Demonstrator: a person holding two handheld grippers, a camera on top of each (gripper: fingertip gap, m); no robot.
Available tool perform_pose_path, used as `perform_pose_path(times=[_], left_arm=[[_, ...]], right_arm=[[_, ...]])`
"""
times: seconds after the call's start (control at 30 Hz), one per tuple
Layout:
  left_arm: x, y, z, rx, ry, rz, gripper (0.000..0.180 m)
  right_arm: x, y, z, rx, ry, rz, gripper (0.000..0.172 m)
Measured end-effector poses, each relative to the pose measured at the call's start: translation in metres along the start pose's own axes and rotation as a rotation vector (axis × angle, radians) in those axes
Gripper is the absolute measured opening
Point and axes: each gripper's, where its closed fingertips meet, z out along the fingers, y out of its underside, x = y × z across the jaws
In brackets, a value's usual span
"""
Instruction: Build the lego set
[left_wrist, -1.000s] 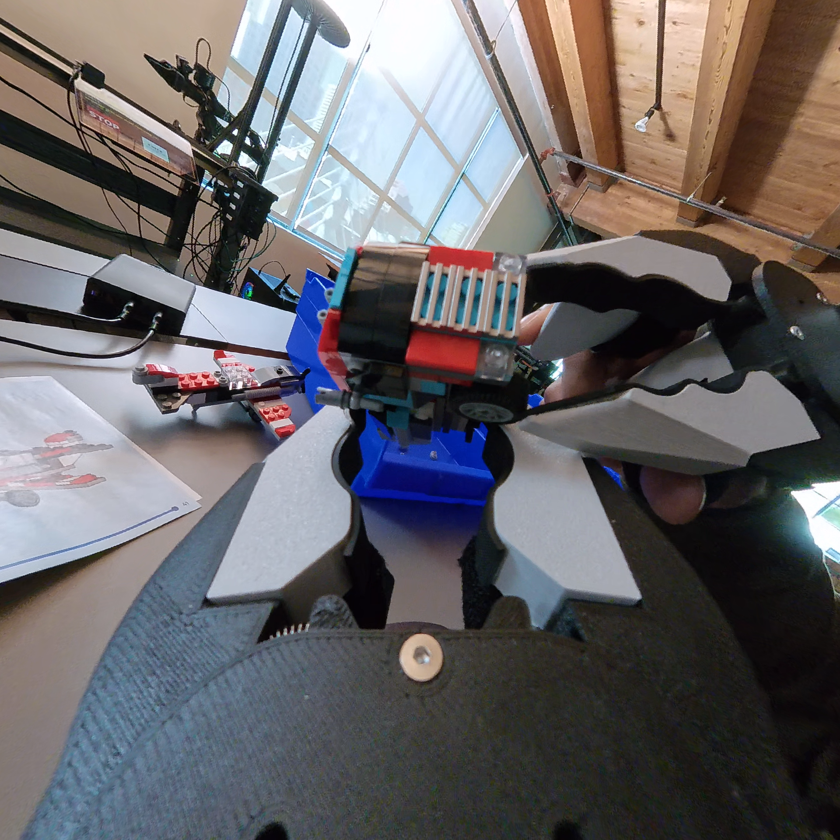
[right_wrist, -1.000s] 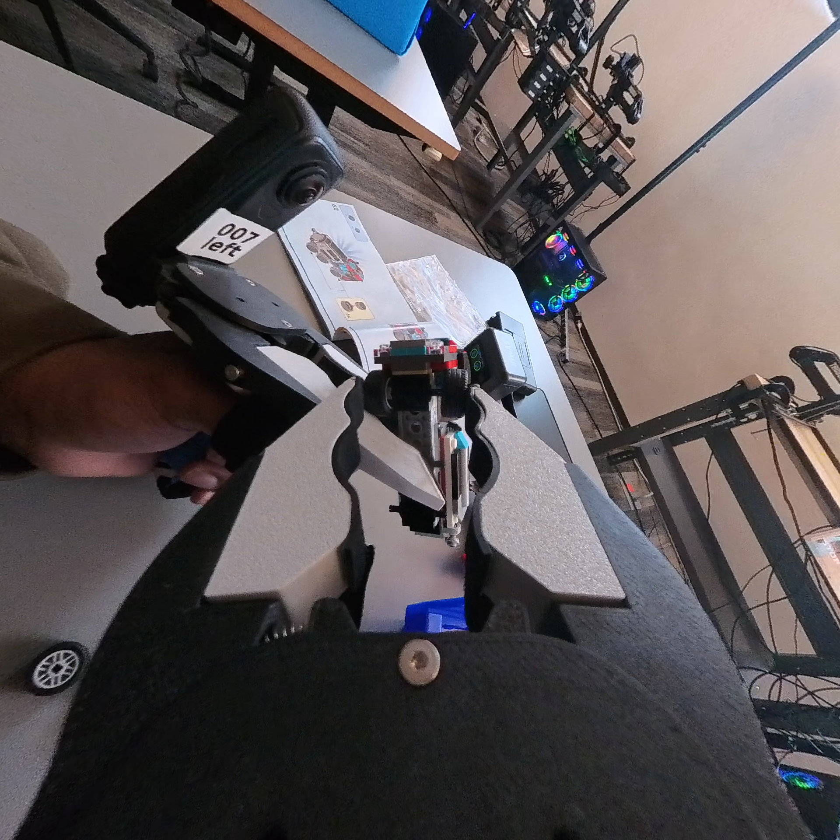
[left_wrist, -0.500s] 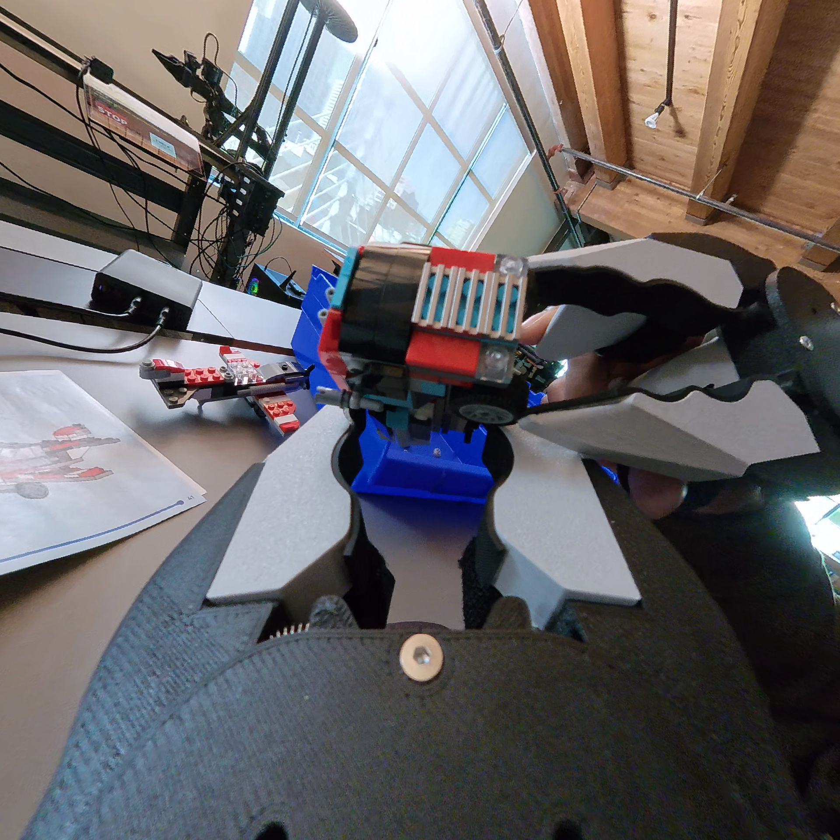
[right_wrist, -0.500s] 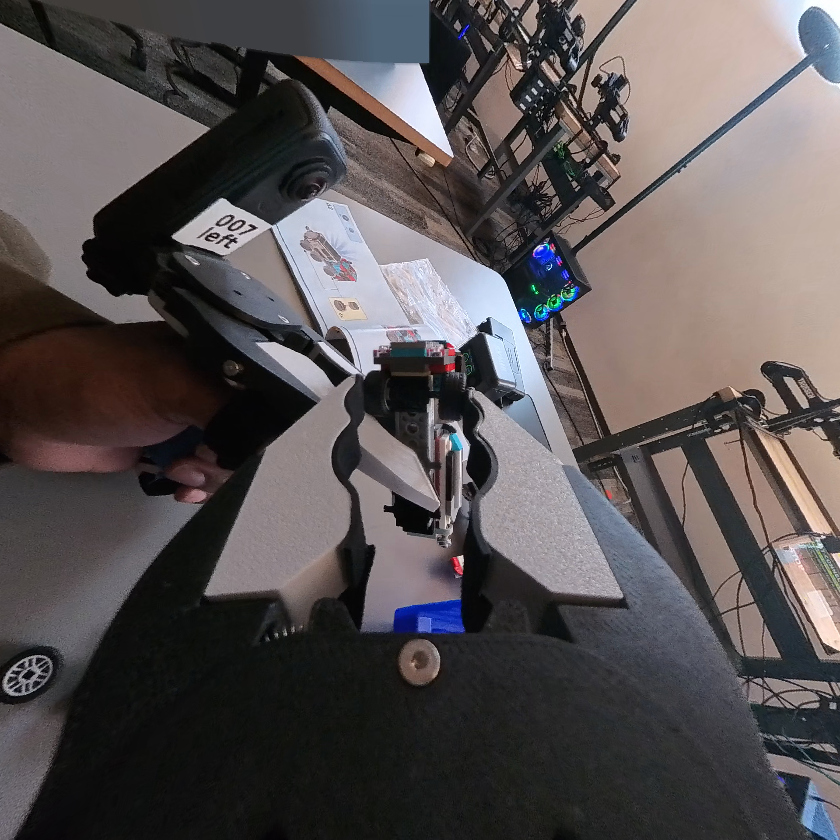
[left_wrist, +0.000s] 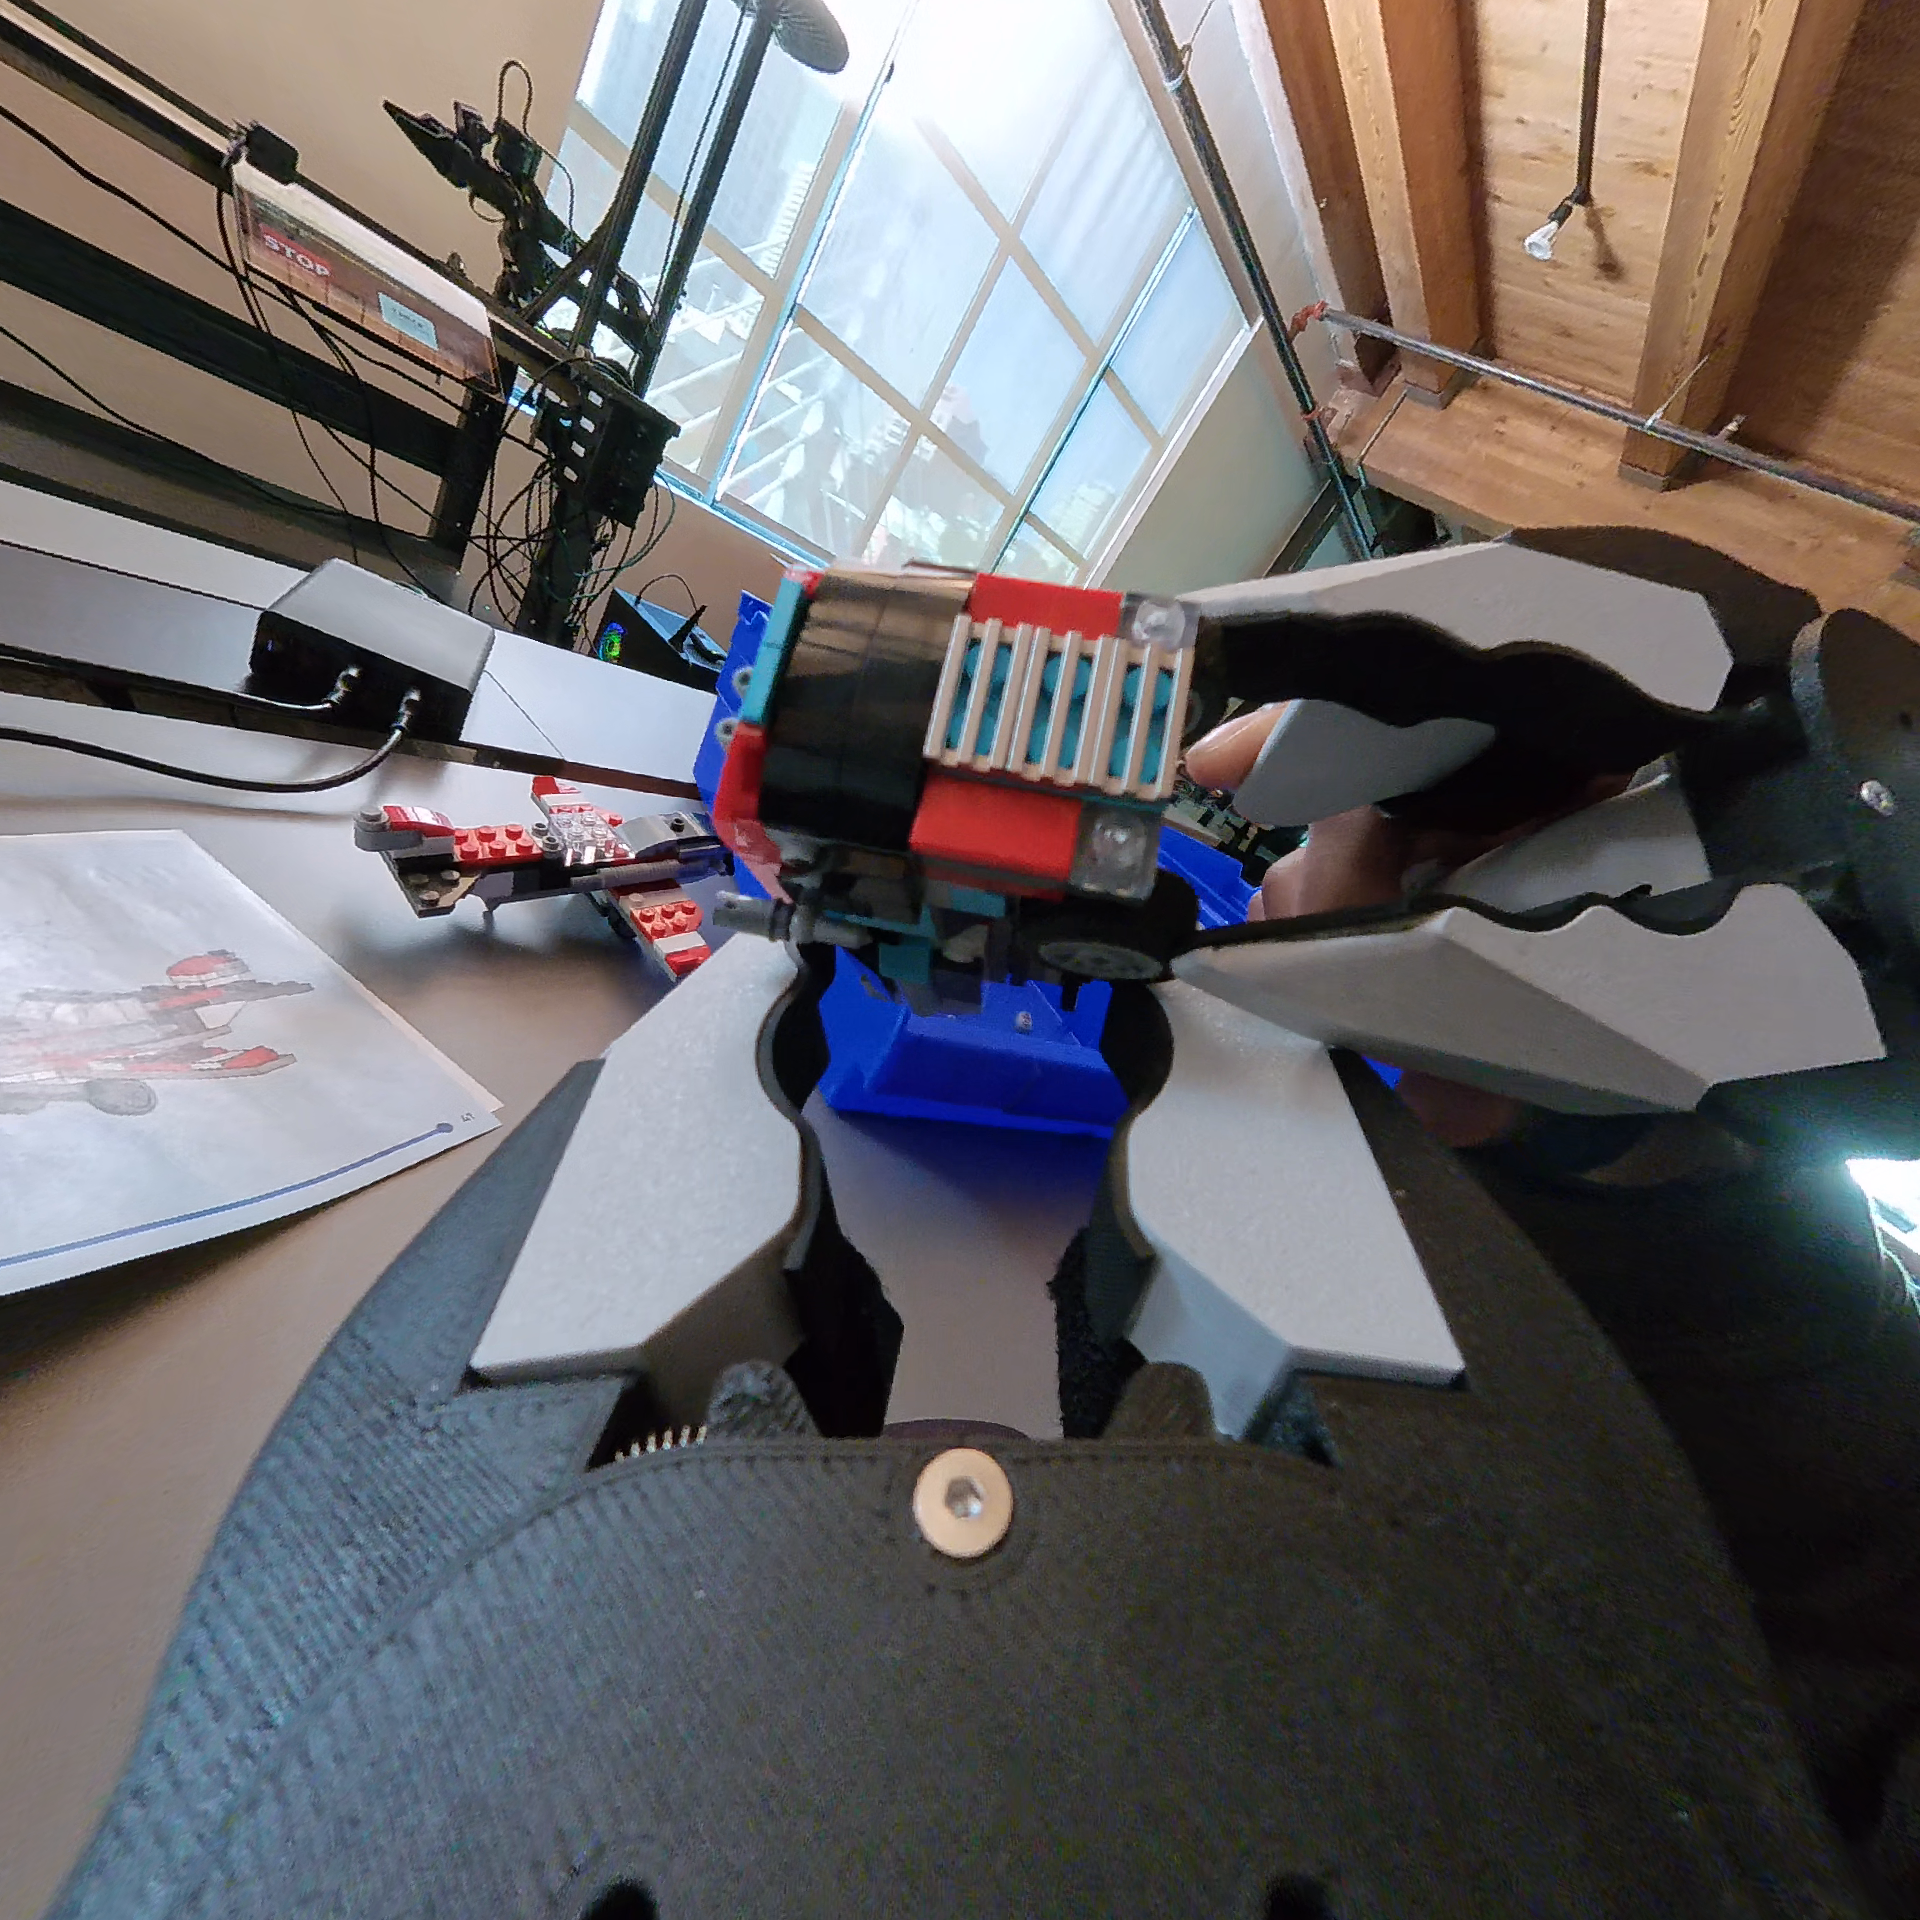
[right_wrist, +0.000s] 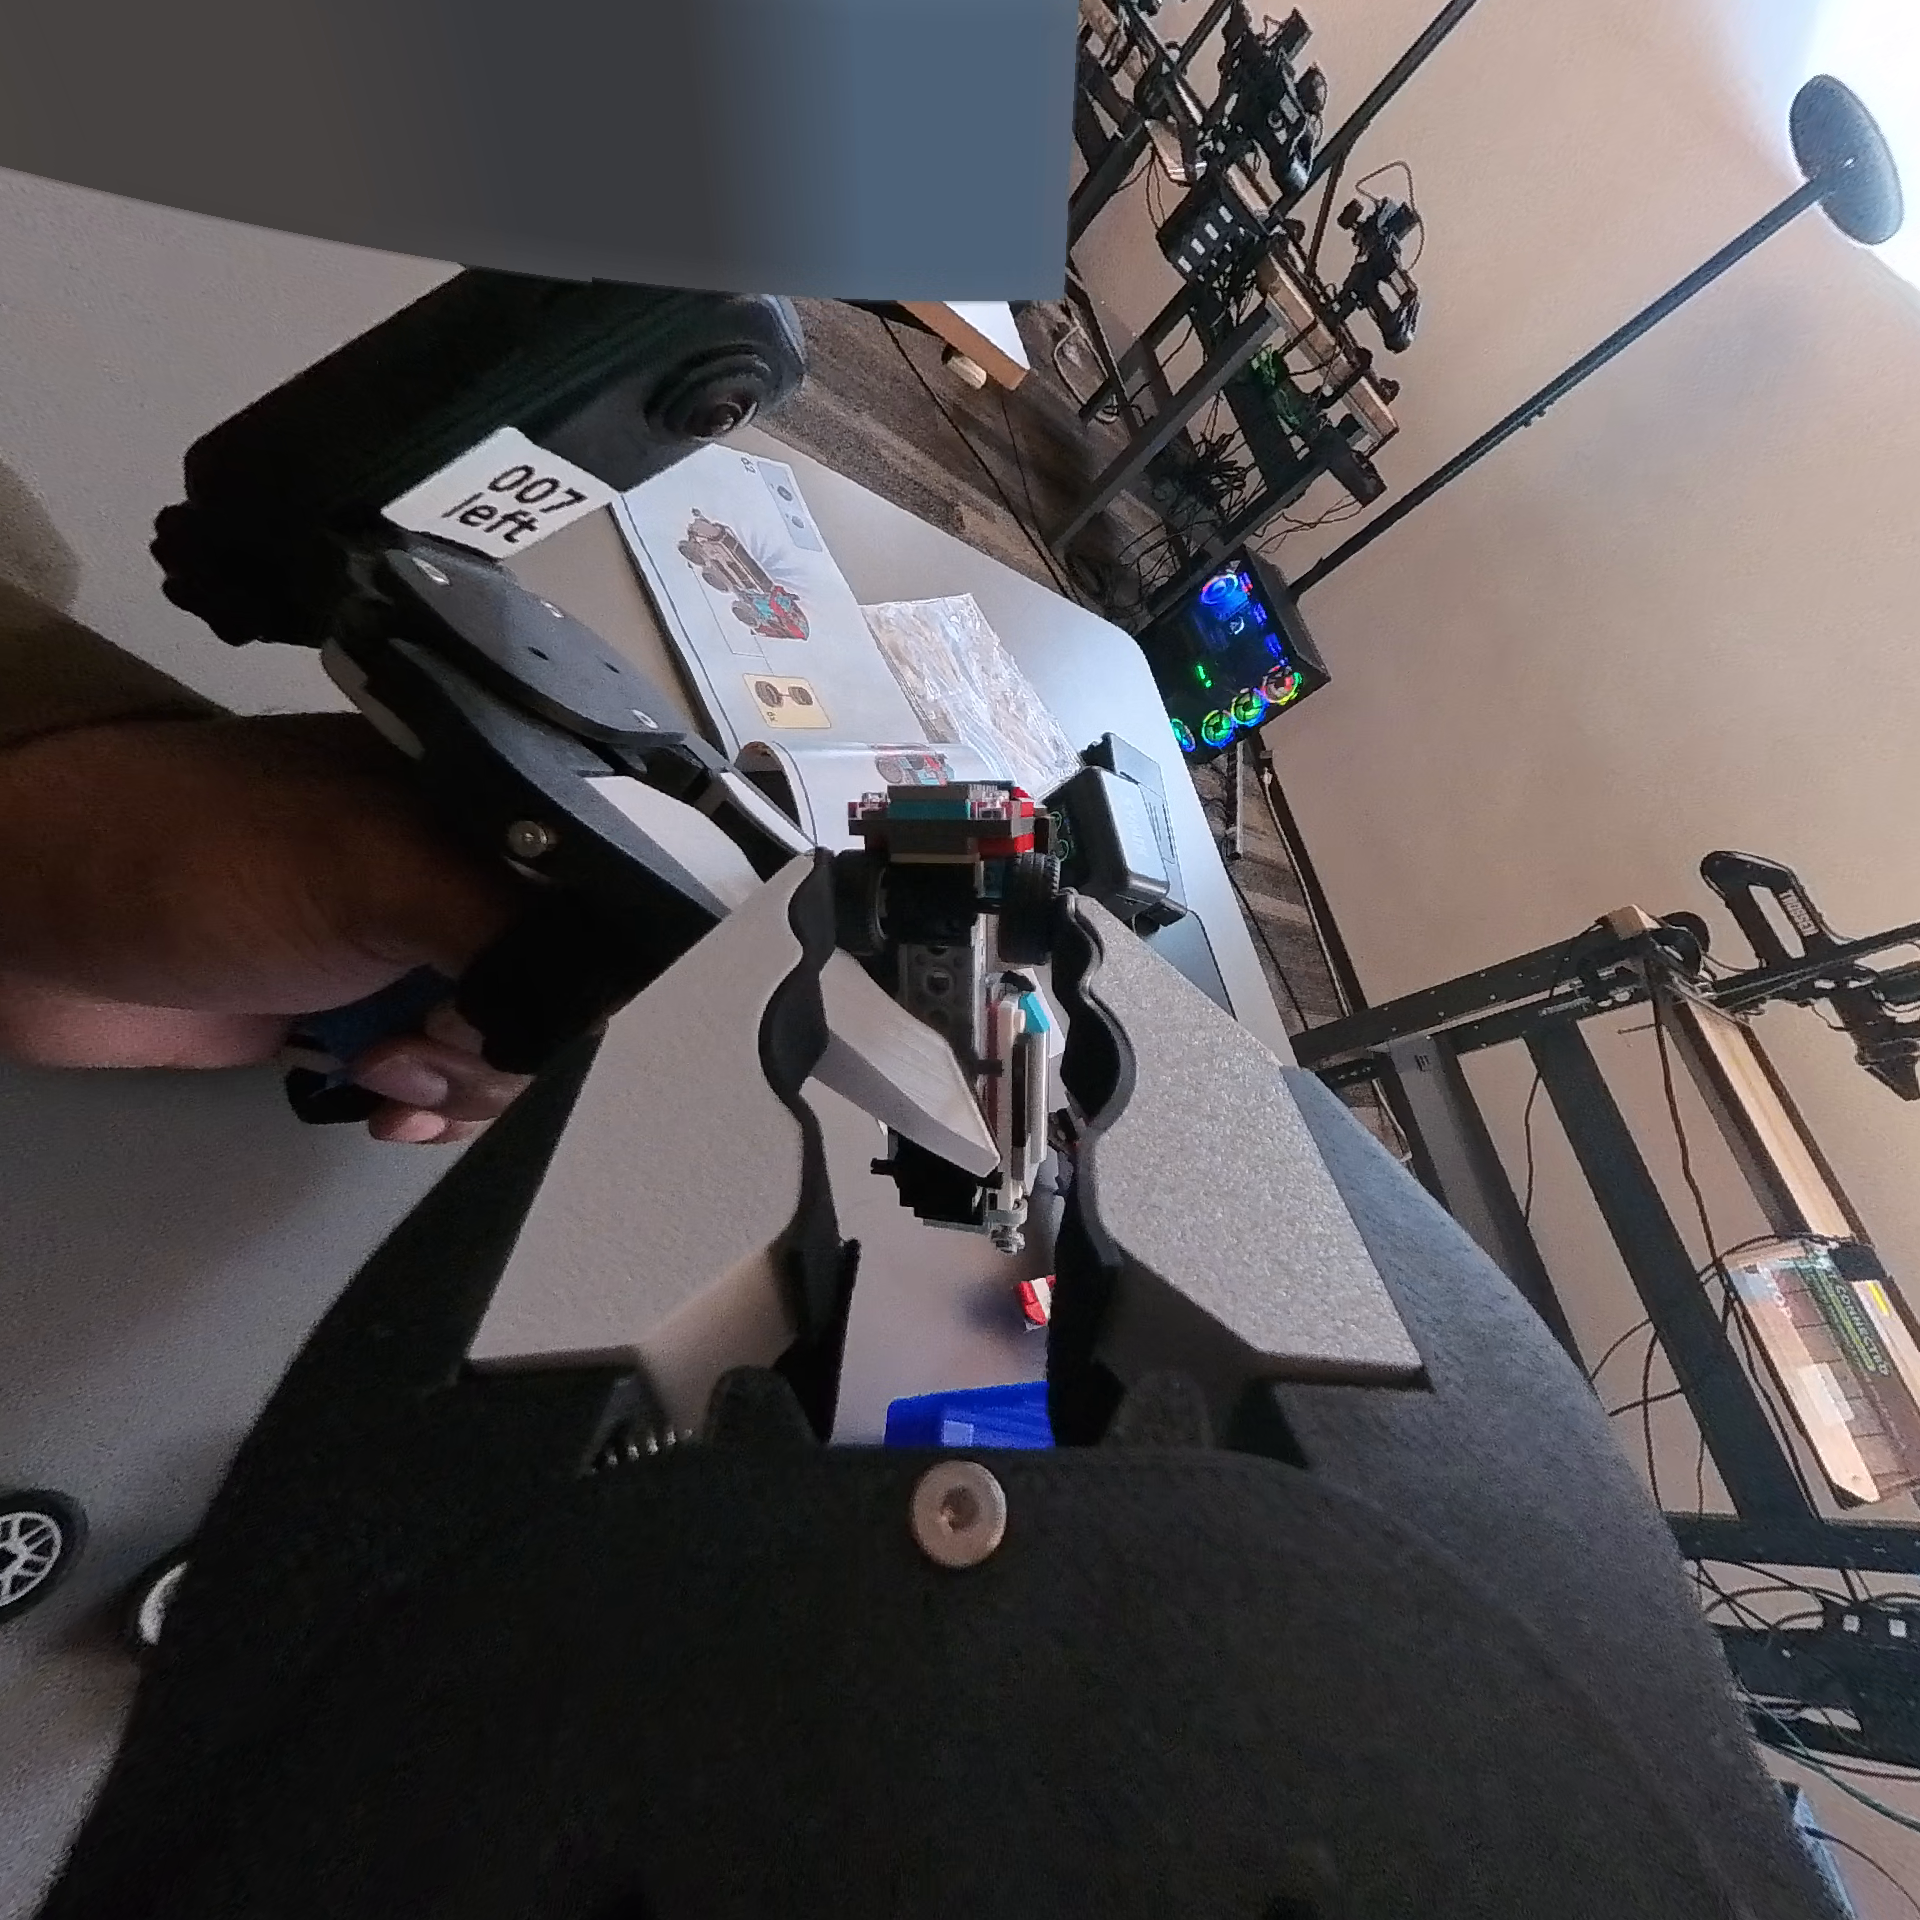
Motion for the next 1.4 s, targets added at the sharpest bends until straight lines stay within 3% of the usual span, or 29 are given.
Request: perform_pose_path(times=[0.33, 0.8, 1.4], left_arm=[[0.0014, 0.0013, 0.0012, -0.013, 0.002, 0.014, 0.054], [0.0007, -0.0008, 0.0018, -0.046, -0.035, 0.09, 0.054], [0.0026, 0.0024, 0.0031, -0.062, -0.01, 0.061, 0.054]], right_arm=[[-0.0021, 0.0001, 0.0007, 0.006, 0.0, -0.035, 0.037], [-0.001, -0.0024, -0.0047, -0.028, -0.029, 0.009, 0.043], [-0.0002, 0.0016, -0.0081, -0.046, -0.042, -0.014, 0.041]])
